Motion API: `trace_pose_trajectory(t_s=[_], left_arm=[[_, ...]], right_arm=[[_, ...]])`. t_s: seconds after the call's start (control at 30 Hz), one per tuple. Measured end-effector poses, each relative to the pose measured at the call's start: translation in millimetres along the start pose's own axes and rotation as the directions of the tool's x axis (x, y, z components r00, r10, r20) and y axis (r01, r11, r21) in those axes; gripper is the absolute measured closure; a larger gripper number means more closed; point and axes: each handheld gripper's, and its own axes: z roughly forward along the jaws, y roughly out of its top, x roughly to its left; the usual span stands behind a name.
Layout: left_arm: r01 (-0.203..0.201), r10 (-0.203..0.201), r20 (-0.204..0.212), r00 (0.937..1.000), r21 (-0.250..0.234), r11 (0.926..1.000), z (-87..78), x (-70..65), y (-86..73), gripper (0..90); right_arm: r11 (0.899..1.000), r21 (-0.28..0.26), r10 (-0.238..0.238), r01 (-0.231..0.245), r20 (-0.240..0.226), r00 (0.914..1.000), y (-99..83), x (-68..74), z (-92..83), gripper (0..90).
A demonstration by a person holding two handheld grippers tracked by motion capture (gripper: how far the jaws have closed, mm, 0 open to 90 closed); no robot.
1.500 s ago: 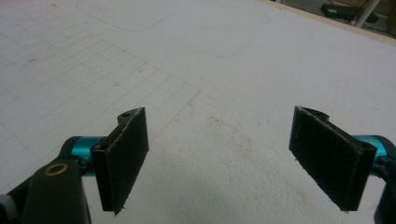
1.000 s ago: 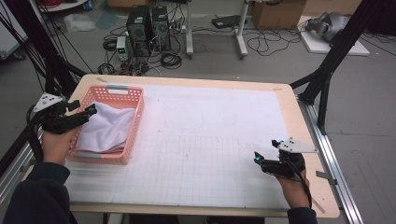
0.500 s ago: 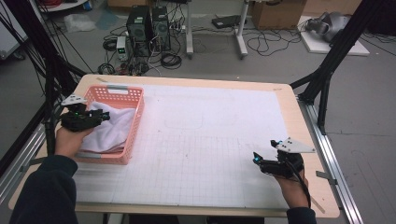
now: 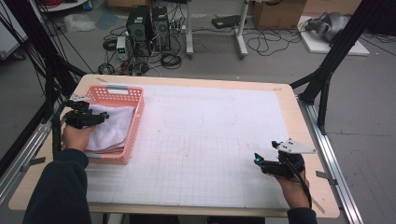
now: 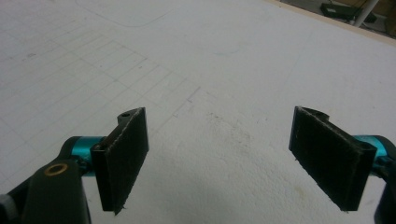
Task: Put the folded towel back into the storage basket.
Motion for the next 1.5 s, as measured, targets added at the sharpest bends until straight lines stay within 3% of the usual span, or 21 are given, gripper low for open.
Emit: trace_pose_trajectory(t_s=[0.07,0.13,0.2,0.27,0.47,0.6,0.63,0.7,0.77,0.83,0.97,1.0,1.13,1.2,1.3,1.37,1.5], left_arm=[[-0.007,0.01,0.042,0.9991,-0.065,0.9979,-8.7,-4.4,1.8,34.8],[0.005,0.008,0.09,0.9959,-0.141,0.9899,-19.2,-9.7,3.7,27.6],[0.013,0.016,0.129,0.9915,-0.222,0.975,-30.8,-18.6,5.4,22.8],[0.008,0.038,0.162,0.986,-0.27,0.9628,-39.0,-26.6,6.1,18.2],[0.029,0.072,0.262,0.9624,-0.363,0.9312,-60.5,-58.4,4.6,17.7],[0.014,0.138,0.333,0.9328,-0.414,0.9101,-71.0,-88.7,1.4,17.7],[0.005,0.153,0.345,0.9261,-0.418,0.9086,-72.3,-94.2,0.8,17.9],[-0.004,0.186,0.385,0.9042,-0.427,0.9043,-74.6,-112.2,-1.0,18.0],[-0.02,0.214,0.4,0.8911,-0.438,0.899,-75.9,-125.4,-2.0,18.3],[-0.04,0.247,0.422,0.8725,-0.442,0.8961,-76.4,-141.4,-4.0,18.3],[-0.078,0.292,0.44,0.849,-0.443,0.8933,-74.7,-164.8,-11.0,18.2],[-0.074,0.295,0.455,0.8402,-0.444,0.8932,-73.6,-171.6,-14.2,18.2],[-0.078,0.311,0.485,0.8171,-0.441,0.894,-70.2,-190.1,-25.9,18.5],[-0.08,0.313,0.5,0.8072,-0.434,0.8975,-67.9,-196.9,-32.1,18.6],[-0.119,0.338,0.509,0.7916,-0.415,0.9019,-63.2,-205.0,-38.8,18.6],[-0.116,0.334,0.516,0.789,-0.409,0.9052,-61.2,-208.3,-43.3,18.8],[-0.128,0.345,0.529,0.7753,-0.404,0.9059,-59.1,-214.4,-50.3,18.8]], right_arm=[[1.0,-0.001,-0.001,0.001,-0.001,1.0,0.5,0.5,0.0,18.5],[1.0,-0.007,-0.004,0.004,-0.001,1.0,1.3,0.8,-0.1,18.5],[1.0,-0.012,-0.005,0.004,-0.004,1.0,2.2,1.2,-1.2,18.5],[1.0,-0.016,-0.002,0.002,-0.004,1.0,2.6,1.3,-2.4,18.5],[0.999,-0.045,0.019,-0.019,-0.011,0.9998,2.8,-1.0,-3.4,18.5],[0.998,-0.056,0.022,-0.023,-0.015,0.9996,2.8,-0.9,-4.0,18.5],[0.998,-0.055,0.027,-0.028,-0.017,0.9995,2.7,-0.8,-4.6,18.4],[0.998,-0.062,0.025,-0.026,-0.016,0.9995,2.8,-0.8,-5.4,18.4],[0.997,-0.071,0.031,-0.033,-0.019,0.9993,2.7,-1.0,-6.9,18.5],[0.997,-0.076,0.031,-0.032,-0.015,0.9994,2.7,-1.8,-8.3,18.4],[0.995,-0.088,0.049,-0.05,-0.016,0.9987,1.9,-3.0,-10.9,18.4],[0.995,-0.092,0.048,-0.049,-0.011,0.9988,1.6,-3.6,-11.8,18.4],[0.994,-0.104,0.045,-0.045,-0.008,0.999,0.3,-3.5,-15.1,18.1],[0.993,-0.107,0.049,-0.05,-0.009,0.9988,-0.6,-3.0,-16.5,18.1],[0.993,-0.108,0.052,-0.053,-0.009,0.9986,-1.8,-2.1,-17.9,18.1],[0.993,-0.107,0.047,-0.048,-0.007,0.9989,-2.4,-1.7,-18.5,18.0],[0.993,-0.106,0.048,-0.048,-0.002,0.9989,-2.8,-1.0,-19.3,18.0]])
